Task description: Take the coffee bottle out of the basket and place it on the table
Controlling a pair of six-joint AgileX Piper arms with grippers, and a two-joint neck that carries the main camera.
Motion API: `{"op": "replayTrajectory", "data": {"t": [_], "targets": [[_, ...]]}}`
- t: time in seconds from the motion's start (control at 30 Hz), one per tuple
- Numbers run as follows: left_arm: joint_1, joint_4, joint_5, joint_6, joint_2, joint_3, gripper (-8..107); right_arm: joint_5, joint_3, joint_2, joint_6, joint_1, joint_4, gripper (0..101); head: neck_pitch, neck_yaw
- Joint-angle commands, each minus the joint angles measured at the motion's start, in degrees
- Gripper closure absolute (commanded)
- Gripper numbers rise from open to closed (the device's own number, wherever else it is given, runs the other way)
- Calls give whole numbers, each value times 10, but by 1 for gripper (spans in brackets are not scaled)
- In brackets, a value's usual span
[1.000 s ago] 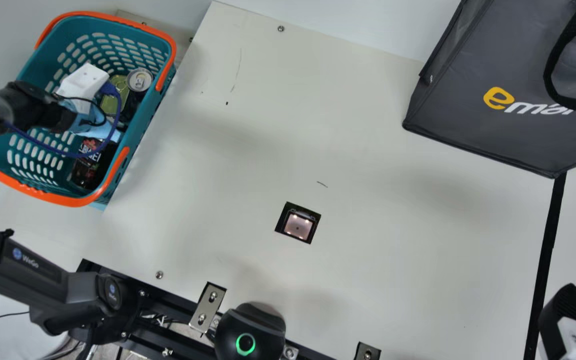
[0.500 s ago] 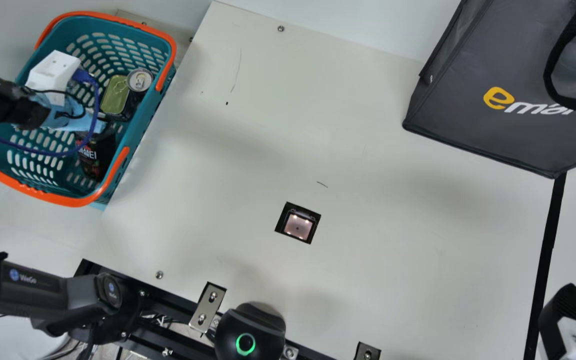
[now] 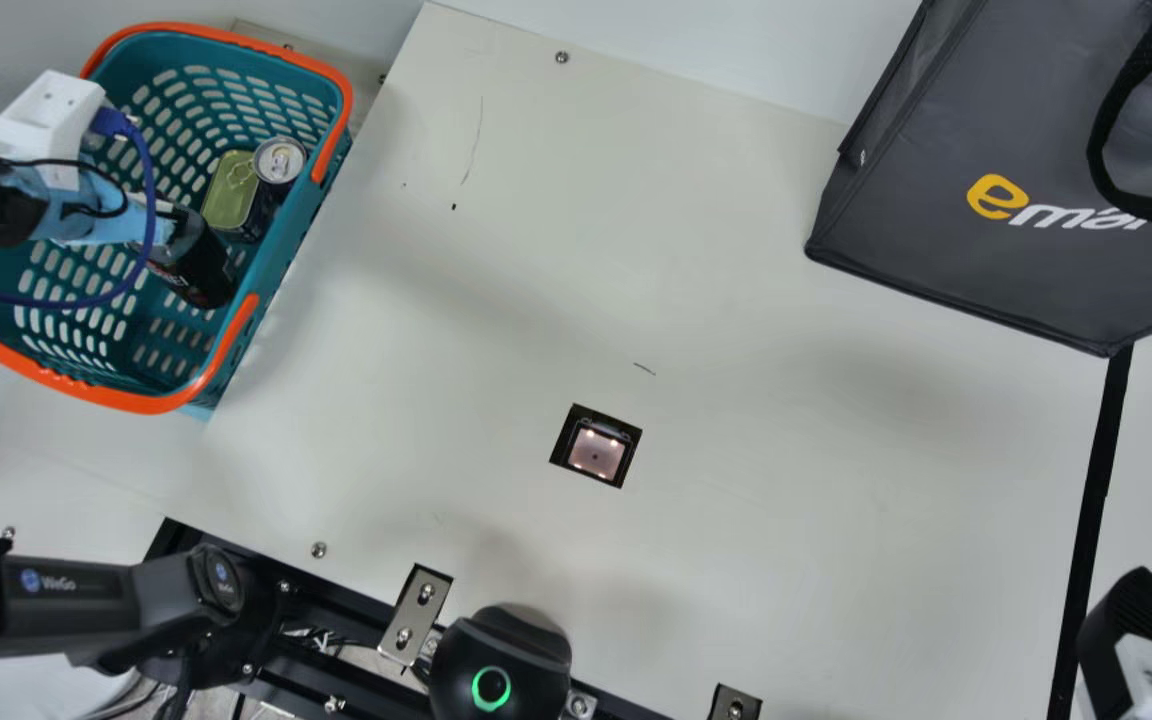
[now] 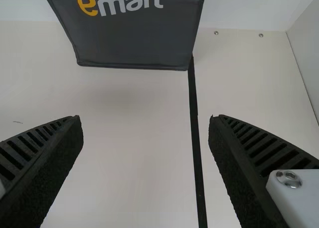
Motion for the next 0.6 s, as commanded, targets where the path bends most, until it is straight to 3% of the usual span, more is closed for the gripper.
{"op": "replayTrajectory", "data": {"t": [0.0,0.57], "targets": [[1,1,8,-6,-7,-5,89,0,0,0,0,0,0,10,-15,1],[-13,4,87,-95,-78,-60,89,0,0,0,0,0,0,10,-15,1]]}}
